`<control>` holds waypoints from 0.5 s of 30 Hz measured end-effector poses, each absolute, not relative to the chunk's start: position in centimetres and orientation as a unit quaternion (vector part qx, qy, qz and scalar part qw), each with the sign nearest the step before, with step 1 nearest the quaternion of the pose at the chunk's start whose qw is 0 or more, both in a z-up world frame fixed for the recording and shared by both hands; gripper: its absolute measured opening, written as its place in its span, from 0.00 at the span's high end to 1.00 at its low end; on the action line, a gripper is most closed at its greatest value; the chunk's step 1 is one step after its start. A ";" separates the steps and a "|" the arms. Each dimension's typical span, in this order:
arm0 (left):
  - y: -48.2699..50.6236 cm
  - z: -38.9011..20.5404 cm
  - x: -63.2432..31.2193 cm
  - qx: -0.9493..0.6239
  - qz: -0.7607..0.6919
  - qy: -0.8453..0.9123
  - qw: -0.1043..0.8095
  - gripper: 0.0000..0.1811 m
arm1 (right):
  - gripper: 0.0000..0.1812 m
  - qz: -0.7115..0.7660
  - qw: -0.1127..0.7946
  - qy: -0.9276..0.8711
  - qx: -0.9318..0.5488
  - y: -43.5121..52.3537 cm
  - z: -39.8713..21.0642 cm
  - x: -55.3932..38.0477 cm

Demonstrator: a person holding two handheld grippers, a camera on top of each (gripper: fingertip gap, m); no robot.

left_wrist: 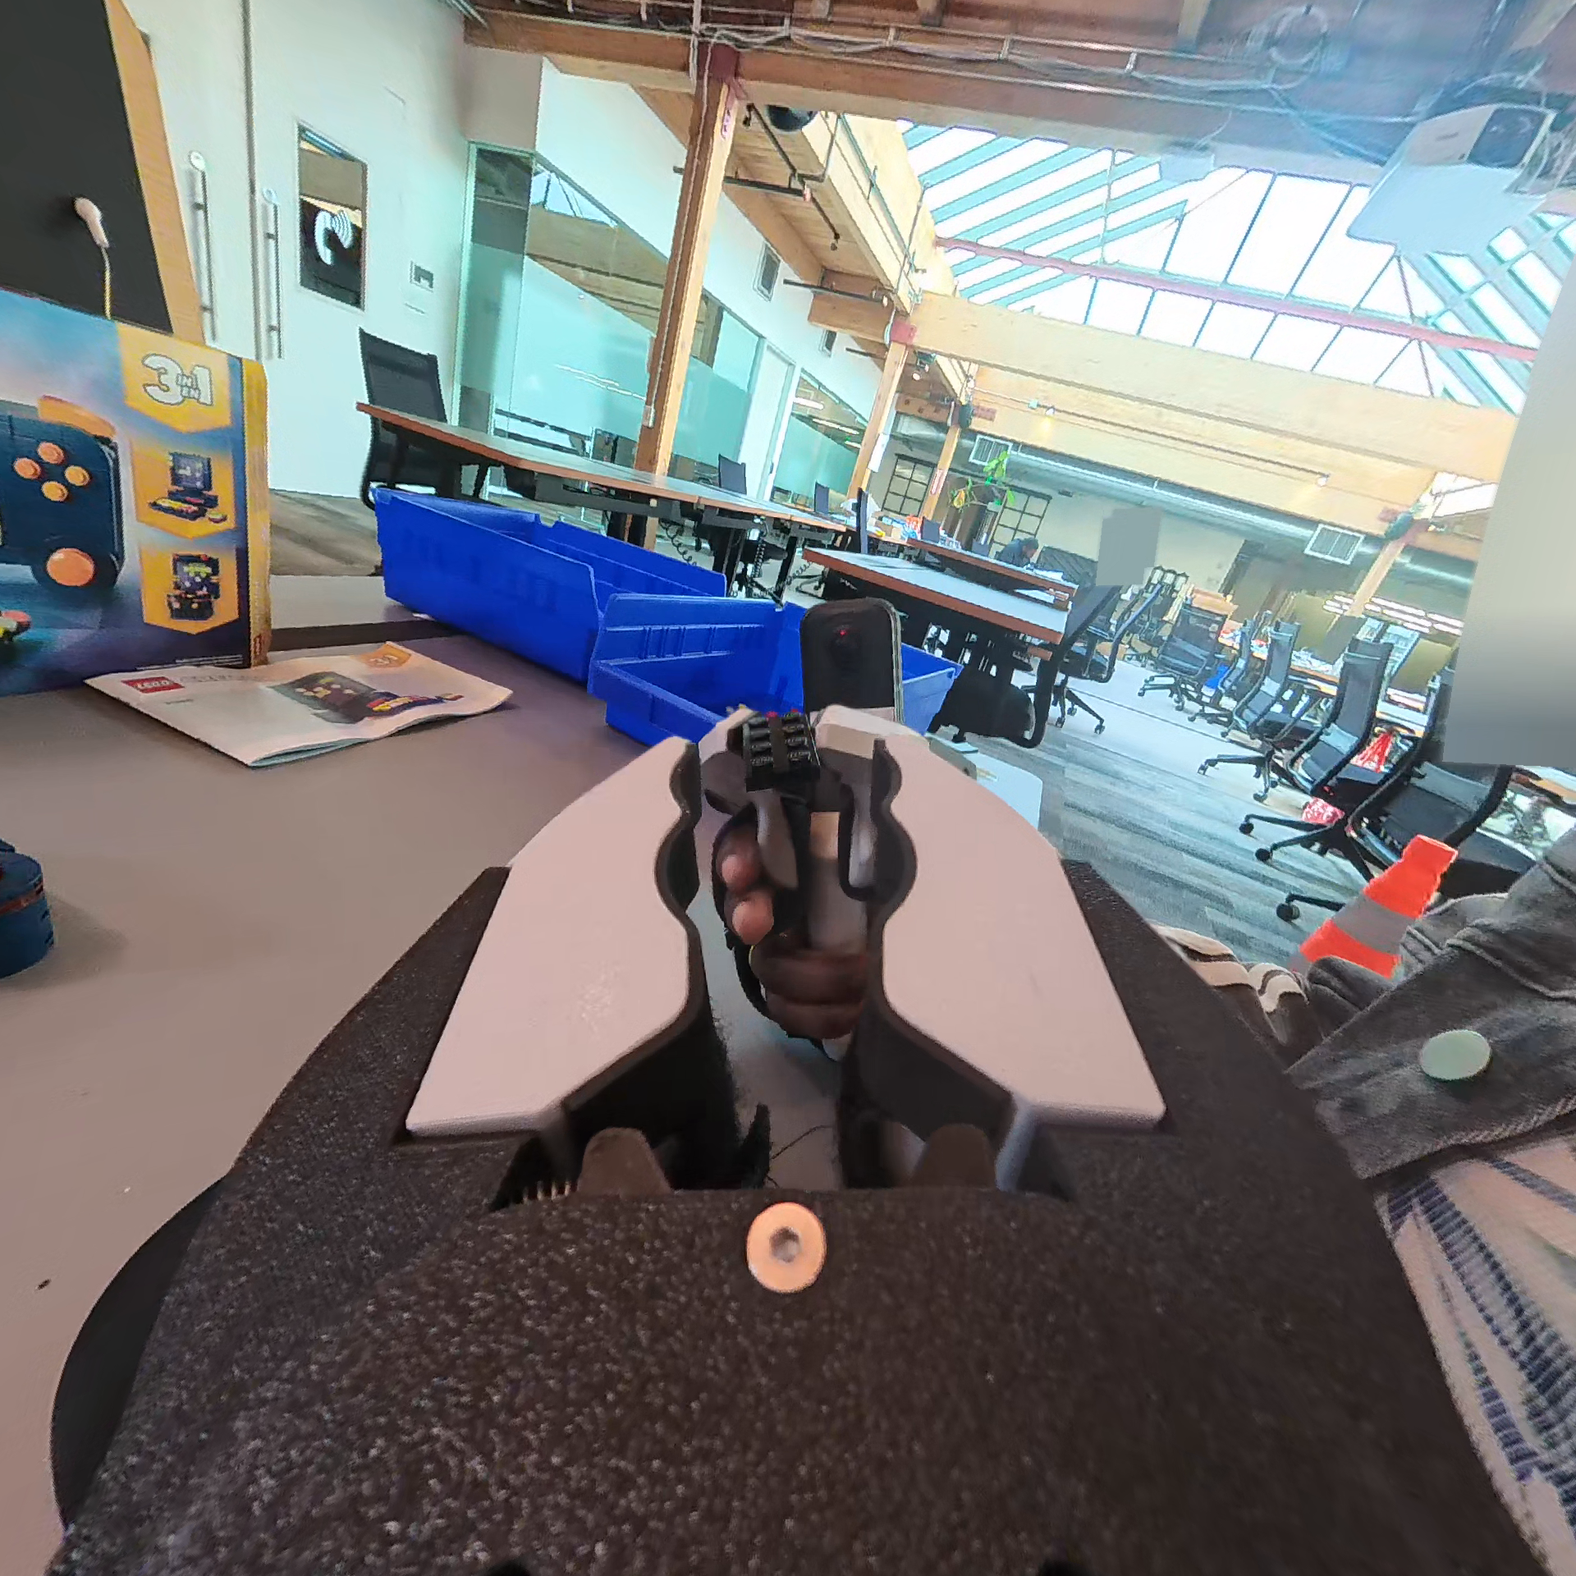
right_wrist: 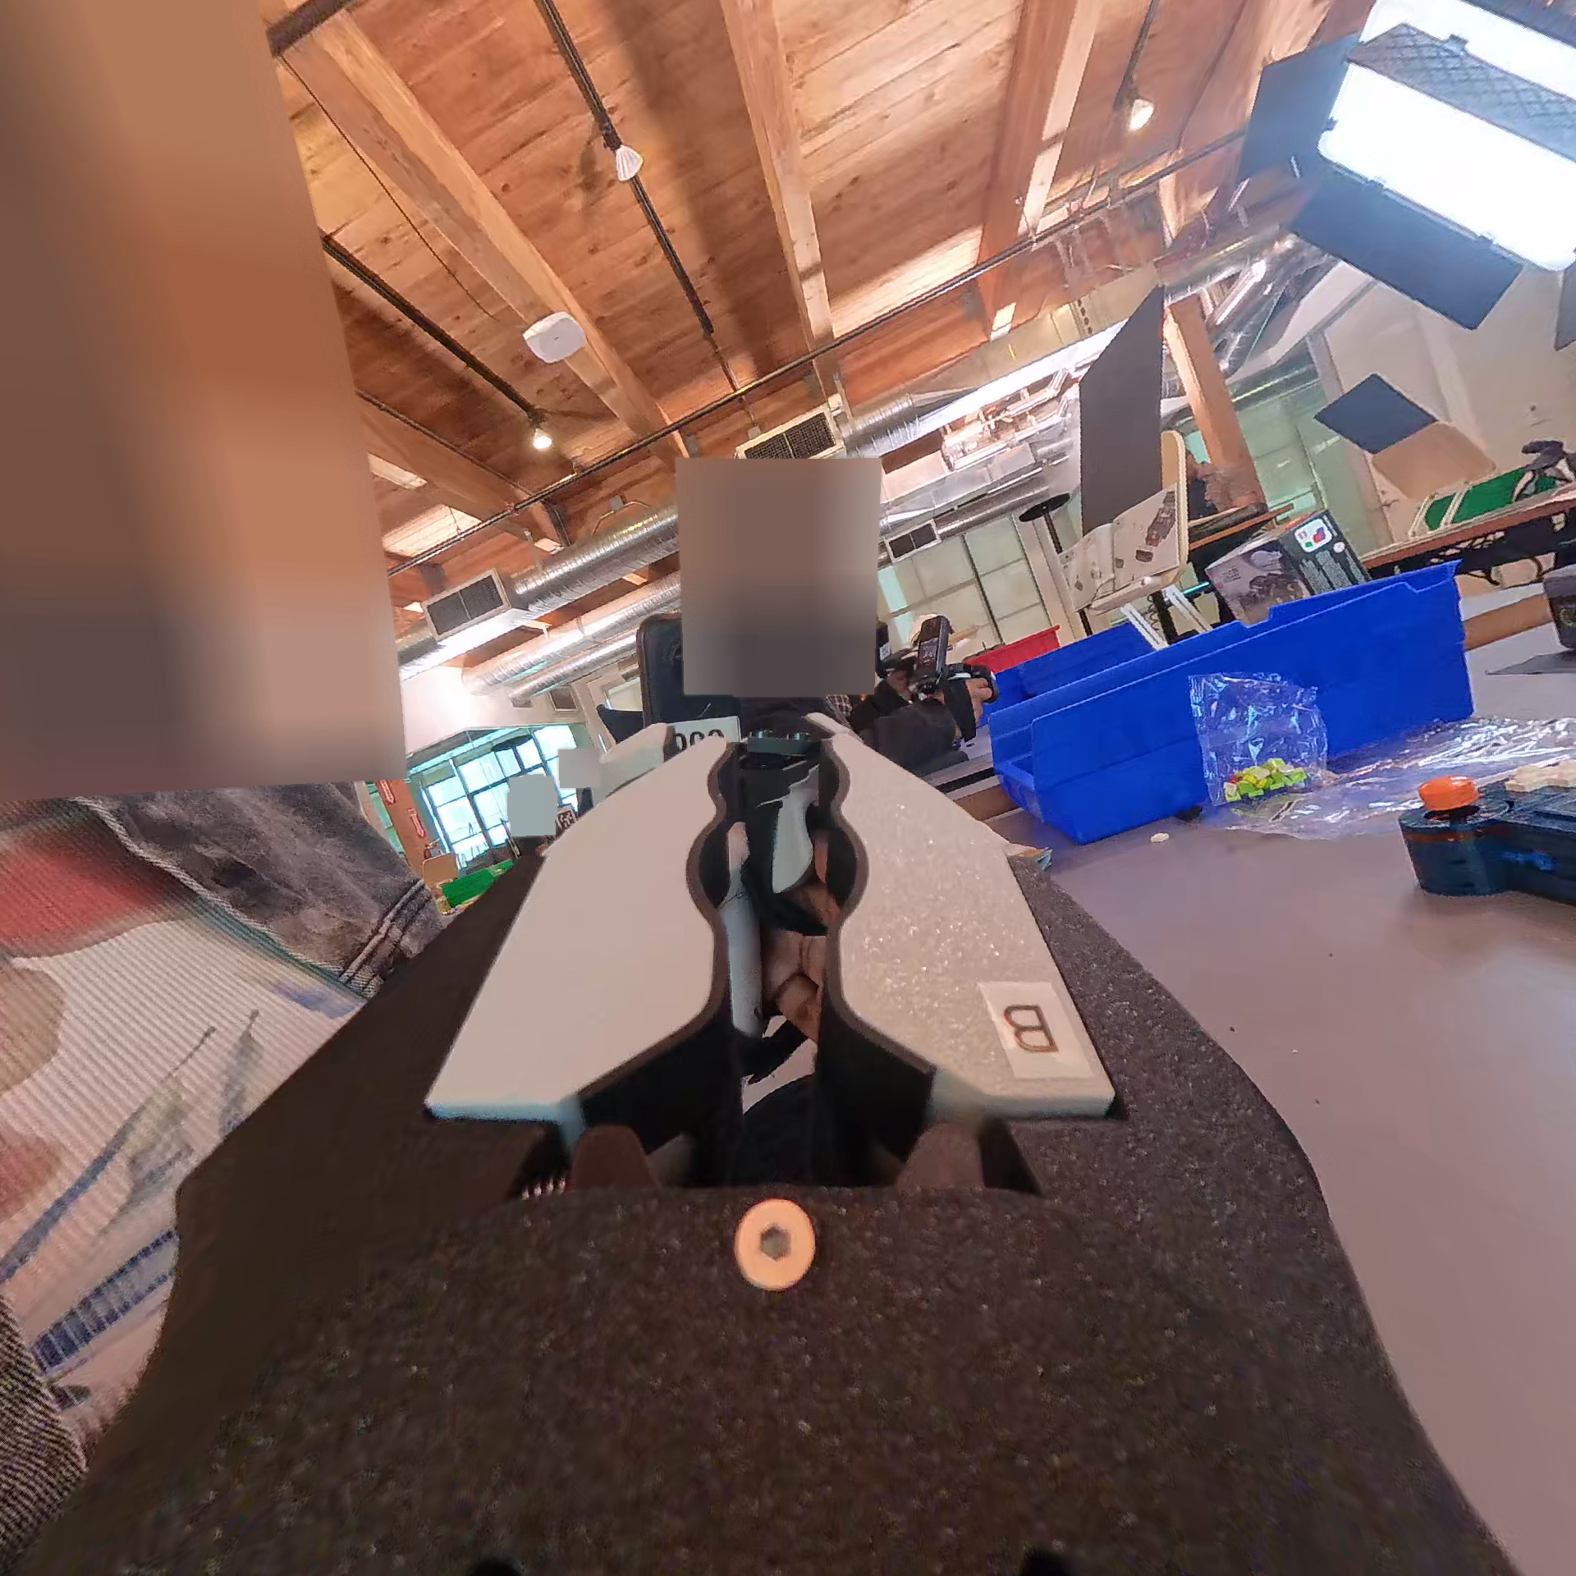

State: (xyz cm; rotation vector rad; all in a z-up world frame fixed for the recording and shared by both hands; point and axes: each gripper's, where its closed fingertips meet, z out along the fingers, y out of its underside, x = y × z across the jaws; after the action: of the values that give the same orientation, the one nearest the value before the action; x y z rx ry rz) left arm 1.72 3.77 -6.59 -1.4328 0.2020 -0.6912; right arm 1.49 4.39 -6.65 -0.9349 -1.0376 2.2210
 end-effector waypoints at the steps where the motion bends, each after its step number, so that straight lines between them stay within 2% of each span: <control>1: 3.9 -6.8 1.8 -0.649 -0.308 0.091 0.690 0.80 | 0.90 0.819 0.255 -0.382 -0.344 4.4 -6.6 1.5; 6: 4.2 -7.1 2.0 -0.655 -0.318 0.087 0.680 0.86 | 0.90 0.818 0.250 -0.383 -0.350 4.4 -6.9 1.4; 7: 4.3 -7.2 2.0 -0.656 -0.317 0.088 0.679 0.90 | 0.90 0.817 0.248 -0.384 -0.351 4.3 -7.0 1.3; 12: 4.2 -7.4 1.7 -0.661 -0.305 0.094 0.679 0.91 | 0.90 0.812 0.252 -0.389 -0.354 4.3 -7.1 1.2; 15: 3.7 -6.6 -0.4 -0.649 -0.258 0.087 0.710 0.91 | 0.74 0.803 0.305 -0.366 -0.359 5.4 -6.7 1.2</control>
State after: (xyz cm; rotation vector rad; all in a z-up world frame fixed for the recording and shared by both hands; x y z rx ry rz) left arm -0.43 3.69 -6.58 -1.4402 0.1931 -0.5717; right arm 1.16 5.41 -6.66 -0.9500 -0.9694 2.1249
